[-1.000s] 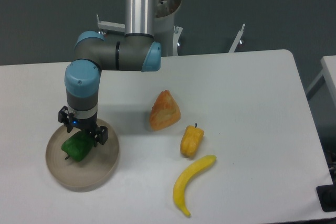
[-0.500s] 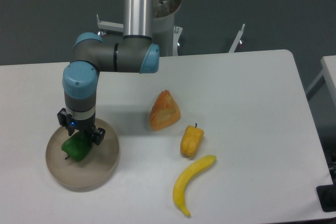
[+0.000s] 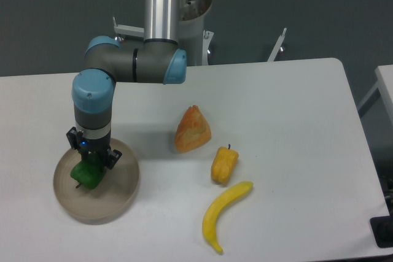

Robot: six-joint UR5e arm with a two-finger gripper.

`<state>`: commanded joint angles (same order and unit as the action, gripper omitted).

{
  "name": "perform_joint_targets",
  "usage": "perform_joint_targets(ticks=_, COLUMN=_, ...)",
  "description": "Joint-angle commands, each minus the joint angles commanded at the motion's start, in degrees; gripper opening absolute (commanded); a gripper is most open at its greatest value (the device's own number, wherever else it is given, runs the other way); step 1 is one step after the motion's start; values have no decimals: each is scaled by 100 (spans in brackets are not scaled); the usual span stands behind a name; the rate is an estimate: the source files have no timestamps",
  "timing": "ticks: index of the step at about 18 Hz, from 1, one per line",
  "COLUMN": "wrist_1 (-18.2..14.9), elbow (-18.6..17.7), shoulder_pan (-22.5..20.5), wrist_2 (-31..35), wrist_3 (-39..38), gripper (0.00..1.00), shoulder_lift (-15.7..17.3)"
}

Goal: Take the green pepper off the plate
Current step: 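Lift the grasped green pepper up off the plate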

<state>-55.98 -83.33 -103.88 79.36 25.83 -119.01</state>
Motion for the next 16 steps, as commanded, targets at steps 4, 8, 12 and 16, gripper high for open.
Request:
perform_joint_targets(ticks=4, wrist_1=-158, elbow=53, shoulder_pan=-482, wrist_2=149, wrist_3=553, gripper=33, shoulder_lift=334)
perform_joint_targets(ticks=8, wrist_1=-676, elbow=238, shoulder_pan=-1194, wrist_2=228, wrist_3=1527, gripper=33, shoulder_lift=572)
perform_joint_targets(ticks=12, wrist_1=-730, elbow=352, shoulder_pan=-1845, wrist_2=281, wrist_3=2249, gripper=33, shoulder_lift=686)
perform_joint_targets(ticks=16, wrist_1=-765, elbow=458, shoulder_pan=-2284, wrist_2=693, wrist_3=3251, gripper=33, shoulder_lift=607)
